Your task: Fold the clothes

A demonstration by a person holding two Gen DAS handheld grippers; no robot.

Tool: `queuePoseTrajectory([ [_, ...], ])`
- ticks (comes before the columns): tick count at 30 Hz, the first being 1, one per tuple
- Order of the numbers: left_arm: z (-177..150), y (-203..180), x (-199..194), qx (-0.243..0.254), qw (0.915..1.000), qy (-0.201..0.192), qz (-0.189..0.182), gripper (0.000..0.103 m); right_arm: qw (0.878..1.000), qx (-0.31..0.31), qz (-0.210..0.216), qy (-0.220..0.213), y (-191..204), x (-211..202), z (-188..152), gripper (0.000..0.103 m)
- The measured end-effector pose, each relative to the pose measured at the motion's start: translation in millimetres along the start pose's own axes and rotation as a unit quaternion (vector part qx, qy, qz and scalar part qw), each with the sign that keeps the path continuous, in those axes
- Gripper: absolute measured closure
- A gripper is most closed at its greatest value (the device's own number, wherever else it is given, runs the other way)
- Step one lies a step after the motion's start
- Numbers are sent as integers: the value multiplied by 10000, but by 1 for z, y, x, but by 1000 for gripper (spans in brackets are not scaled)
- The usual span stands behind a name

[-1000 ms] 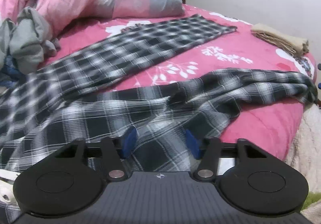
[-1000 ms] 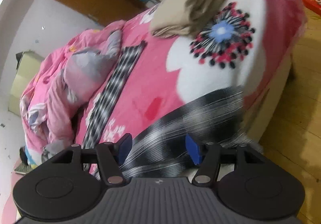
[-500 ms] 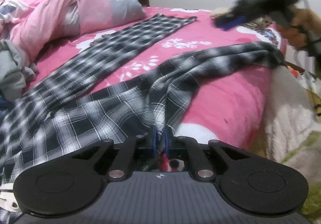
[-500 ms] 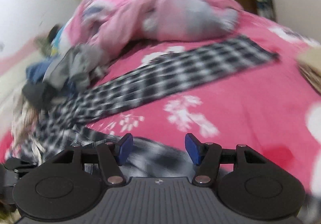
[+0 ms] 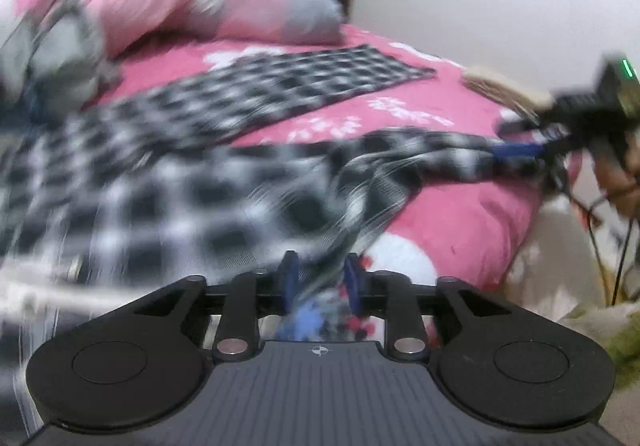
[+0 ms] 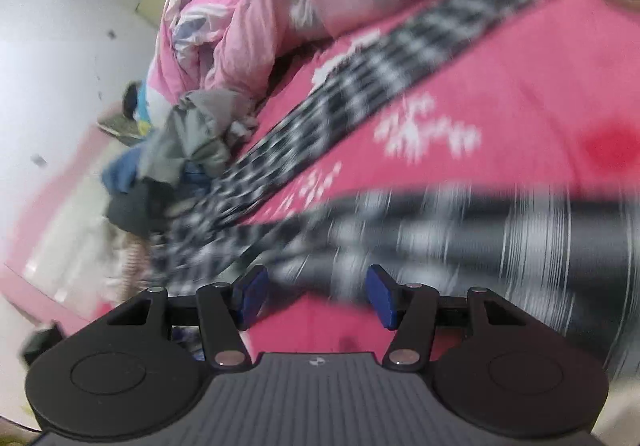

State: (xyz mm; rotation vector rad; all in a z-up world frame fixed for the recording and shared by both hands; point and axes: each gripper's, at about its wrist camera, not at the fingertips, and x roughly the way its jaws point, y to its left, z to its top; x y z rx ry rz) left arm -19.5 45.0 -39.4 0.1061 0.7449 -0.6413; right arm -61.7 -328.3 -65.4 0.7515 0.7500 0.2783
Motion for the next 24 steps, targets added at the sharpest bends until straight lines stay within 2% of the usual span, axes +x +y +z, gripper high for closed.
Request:
queuePoseTrajectory([
  [3, -14, 19, -18, -713, 9962, 289, 396, 76, 9992, 279, 223, 189, 1, 14, -9, 45],
  [6, -32, 43, -59, -1616, 9827, 221, 881, 76, 9972, 383, 444, 464, 7, 39, -8, 45],
  [9, -54, 68, -102, -2457, 9590, -53, 1413, 70, 9957, 363, 534, 658, 17, 62, -5, 45],
  [12, -78, 90, -120, -3250, 9279, -217, 1813, 69, 9940, 556, 498, 799, 19, 80, -5, 45],
  [17, -106, 125, -114, -4557, 8721, -808, 1593, 69, 9926, 913, 390, 705, 17, 80, -8, 45],
  [19, -111, 137, -108, -4847, 8549, -1079, 1499, 69, 9932, 976, 301, 566, 17, 73, -7, 45],
  [21, -115, 148, -100, -5040, 8419, -1234, 1483, 69, 9931, 1091, 202, 381, 13, 68, -5, 45],
  [24, -115, 160, -90, -5201, 8318, -1307, 1433, 76, 9915, 1285, -8, 193, 5, 72, 0, 47],
])
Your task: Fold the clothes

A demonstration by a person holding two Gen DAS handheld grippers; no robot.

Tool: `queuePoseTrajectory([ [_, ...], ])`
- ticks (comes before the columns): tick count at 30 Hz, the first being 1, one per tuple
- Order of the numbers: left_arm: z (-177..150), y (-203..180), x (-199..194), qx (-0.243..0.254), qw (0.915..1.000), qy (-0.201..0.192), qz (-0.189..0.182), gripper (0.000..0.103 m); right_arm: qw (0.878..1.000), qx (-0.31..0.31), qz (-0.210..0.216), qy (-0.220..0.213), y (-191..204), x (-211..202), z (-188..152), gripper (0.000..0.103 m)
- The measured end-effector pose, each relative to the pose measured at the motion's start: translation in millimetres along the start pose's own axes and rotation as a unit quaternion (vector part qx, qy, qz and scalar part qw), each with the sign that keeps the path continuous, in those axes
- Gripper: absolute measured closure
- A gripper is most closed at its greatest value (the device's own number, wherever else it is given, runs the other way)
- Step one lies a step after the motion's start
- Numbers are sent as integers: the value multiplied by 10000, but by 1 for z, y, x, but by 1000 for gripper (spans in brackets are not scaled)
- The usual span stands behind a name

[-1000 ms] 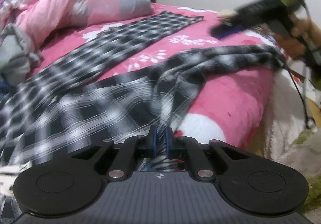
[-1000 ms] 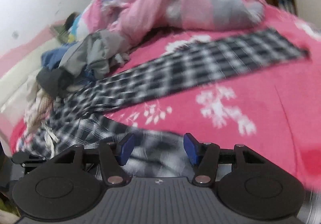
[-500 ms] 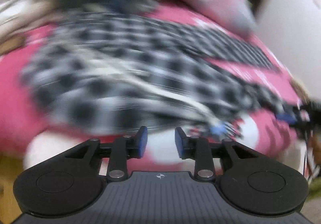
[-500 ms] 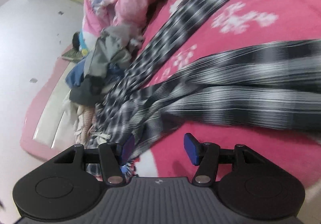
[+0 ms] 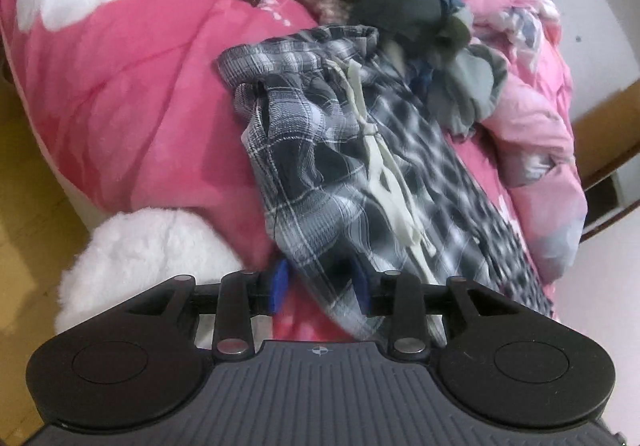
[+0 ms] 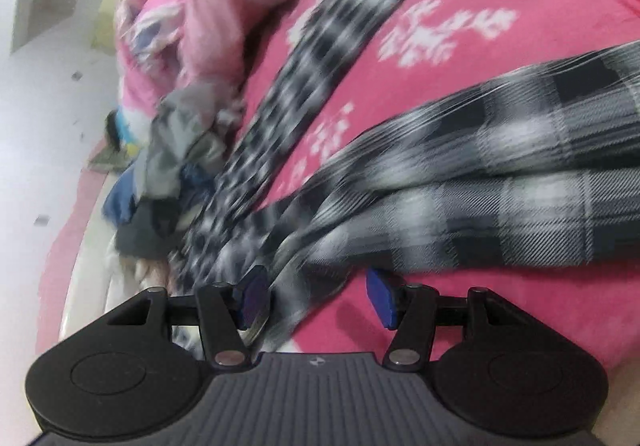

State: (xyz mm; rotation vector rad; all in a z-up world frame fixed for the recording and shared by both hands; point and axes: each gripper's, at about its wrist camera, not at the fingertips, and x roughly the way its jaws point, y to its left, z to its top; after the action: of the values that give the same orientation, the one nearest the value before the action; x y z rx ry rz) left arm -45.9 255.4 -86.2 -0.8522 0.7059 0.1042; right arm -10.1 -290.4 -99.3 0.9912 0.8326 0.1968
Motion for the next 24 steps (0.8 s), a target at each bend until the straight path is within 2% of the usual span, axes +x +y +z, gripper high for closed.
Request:
queuePoseTrajectory([
  [2, 2, -3, 1, -16, 10000, -41, 9, 94, 10000, 70, -61, -21, -2, 9, 4, 65],
  [3, 4, -3, -3, -62, 10000, -49, -36, 95, 9999, 54, -86, -40, 1, 10, 6, 89],
  [4, 6, -4, -7, -108, 9999, -57, -80, 97, 9999, 38, -100, -67, 4, 10, 9, 94],
  [7, 17, -6, -32, -248, 9985, -280, -394, 98, 9995, -153, 180, -204, 24, -12, 14, 96],
  [10, 26, -16, -55, 29, 9980, -330, -540, 99, 9987, -436, 209, -150, 39, -36, 12, 97],
  [12, 26, -18, -52, 267, 9991, -124, -318, 99, 9986, -525, 14, -5, 37, -41, 8, 98],
  [14, 23, -11, -37, 477, 9987, 142, 56, 99, 9975, -502, -460, 185, 22, -30, 4, 98],
  [16, 18, -1, -21, 486, 9974, 425, 317, 98, 9957, -307, -792, 358, 4, -19, 2, 98],
  [18, 17, 3, -18, 506, 9969, 474, 372, 98, 9961, -294, -758, 334, 1, -21, 1, 98],
  [21, 14, -2, -19, 829, 9946, 410, 481, 95, 9930, -645, -937, 304, 6, -25, 1, 96],
  [23, 11, -7, -21, 1144, 9906, 378, 644, 87, 9915, -630, -1038, 460, -1, -23, 2, 96],
  [24, 10, -10, -22, 1301, 9882, 363, 725, 78, 9925, -528, -981, 498, -5, -24, 3, 95],
])
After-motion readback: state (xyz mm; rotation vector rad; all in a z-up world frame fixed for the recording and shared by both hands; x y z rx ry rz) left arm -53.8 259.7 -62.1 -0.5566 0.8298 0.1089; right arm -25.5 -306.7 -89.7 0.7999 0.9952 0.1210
